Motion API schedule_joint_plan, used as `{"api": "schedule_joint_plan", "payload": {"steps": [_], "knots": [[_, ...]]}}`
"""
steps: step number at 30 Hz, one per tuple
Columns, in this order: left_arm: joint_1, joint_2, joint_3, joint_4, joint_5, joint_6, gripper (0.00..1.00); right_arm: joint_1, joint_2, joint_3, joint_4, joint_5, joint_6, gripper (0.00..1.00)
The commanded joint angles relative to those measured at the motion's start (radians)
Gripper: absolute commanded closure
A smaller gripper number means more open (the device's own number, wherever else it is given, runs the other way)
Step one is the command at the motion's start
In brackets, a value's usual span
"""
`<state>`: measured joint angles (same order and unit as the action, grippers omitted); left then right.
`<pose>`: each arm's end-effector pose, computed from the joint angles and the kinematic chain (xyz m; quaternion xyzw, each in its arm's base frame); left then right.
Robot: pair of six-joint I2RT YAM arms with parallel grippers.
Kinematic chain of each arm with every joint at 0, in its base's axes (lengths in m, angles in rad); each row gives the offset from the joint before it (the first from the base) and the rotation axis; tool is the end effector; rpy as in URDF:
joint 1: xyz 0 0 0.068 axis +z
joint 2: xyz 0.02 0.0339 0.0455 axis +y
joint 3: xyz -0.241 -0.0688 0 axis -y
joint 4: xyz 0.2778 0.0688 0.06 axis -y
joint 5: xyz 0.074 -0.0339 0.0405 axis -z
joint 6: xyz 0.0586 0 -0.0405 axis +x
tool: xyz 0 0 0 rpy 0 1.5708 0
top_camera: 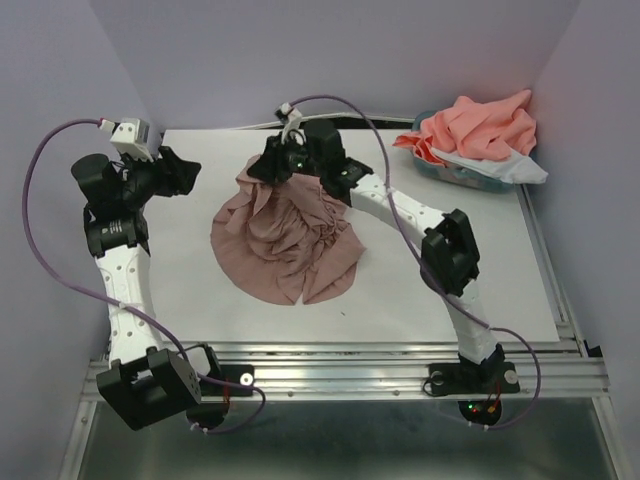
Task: Fold and stack the skirts
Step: Move the skirt to the center of the board, then flatten the skirt out
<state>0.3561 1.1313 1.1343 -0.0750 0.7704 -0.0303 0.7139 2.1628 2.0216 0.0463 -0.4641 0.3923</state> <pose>0.3056 0.0701 0.3841 0.1209 0.7150 -0.1691 0.6675 0.4089 0.3890 0.3218 -0.2680 0.6860 0.4887 0.4677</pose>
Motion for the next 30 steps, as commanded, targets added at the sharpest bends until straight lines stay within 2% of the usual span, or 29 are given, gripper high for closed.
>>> {"api": "schedule_joint_plan", "payload": {"steps": [1,2,3,5,6,8,9,10,11,13,14,15,18,19,20,21,23,24,25,30], "knots": [[-0.002,-0.024,0.053,0.034,0.041,-0.007,0.23,0.098,0.101,-0.009,-0.028,-0.022,0.072,0.39],[-0.003,-0.019,0.058,0.006,0.037,0.021,0.23,0.098,0.100,-0.026,-0.025,-0.031,0.062,0.19],[-0.003,-0.015,0.064,-0.023,0.032,0.094,0.22,0.098,0.076,-0.043,-0.028,-0.022,0.048,0.11],[-0.005,-0.013,0.056,-0.080,0.021,0.191,0.22,0.059,0.031,-0.084,-0.043,-0.018,0.040,0.01],[-0.025,-0.016,0.050,-0.116,-0.002,0.225,0.21,0.001,-0.019,-0.098,-0.084,-0.024,0.054,0.00],[-0.072,-0.021,0.050,-0.164,-0.029,0.309,0.21,-0.081,-0.078,-0.130,-0.094,-0.044,0.121,0.00],[-0.112,-0.024,0.054,-0.190,-0.101,0.358,0.21,-0.127,-0.113,-0.153,-0.094,-0.083,0.134,0.00],[-0.217,-0.031,0.056,-0.230,-0.141,0.442,0.20,-0.175,-0.182,-0.179,-0.094,-0.099,0.146,0.00],[-0.282,-0.036,0.055,-0.245,-0.187,0.484,0.20,-0.270,-0.217,-0.240,-0.094,-0.108,0.163,0.00],[-0.430,-0.038,0.041,-0.264,-0.327,0.576,0.20,-0.364,-0.283,-0.312,-0.094,-0.145,0.171,0.00],[-0.569,-0.031,0.038,-0.266,-0.373,0.592,0.20,-0.449,-0.337,-0.381,-0.095,-0.166,0.158,0.00],[-0.636,0.004,0.045,-0.273,-0.438,0.612,0.21,-0.488,-0.360,-0.415,-0.109,-0.174,0.142,0.01],[-0.866,0.093,0.070,-0.273,-0.509,0.629,0.25,-0.608,-0.437,-0.539,-0.143,-0.171,0.079,0.05],[-0.963,0.205,0.118,-0.266,-0.569,0.616,0.26,-0.651,-0.470,-0.590,-0.164,-0.165,0.059,0.07],[-0.964,0.206,0.119,-0.267,-0.569,0.616,0.27,-0.651,-0.471,-0.590,-0.177,-0.165,0.059,0.07],[-1.038,0.294,0.171,-0.270,-0.592,0.587,0.28,-0.680,-0.501,-0.628,-0.187,-0.159,0.034,0.07],[-1.097,0.396,0.240,-0.301,-0.617,0.549,0.28,-0.691,-0.530,-0.656,-0.230,-0.145,-0.012,0.07],[-1.137,0.500,0.319,-0.327,-0.625,0.515,0.30,-0.691,-0.564,-0.669,-0.244,-0.108,-0.050,0.07],[-1.151,0.548,0.355,-0.350,-0.625,0.495,0.33,-0.691,-0.581,-0.682,-0.256,-0.093,-0.062,0.07],[-1.166,0.773,0.536,-0.446,-0.557,0.354,0.36,-0.700,-0.656,-0.777,-0.272,-0.042,-0.113,0.06]]}}
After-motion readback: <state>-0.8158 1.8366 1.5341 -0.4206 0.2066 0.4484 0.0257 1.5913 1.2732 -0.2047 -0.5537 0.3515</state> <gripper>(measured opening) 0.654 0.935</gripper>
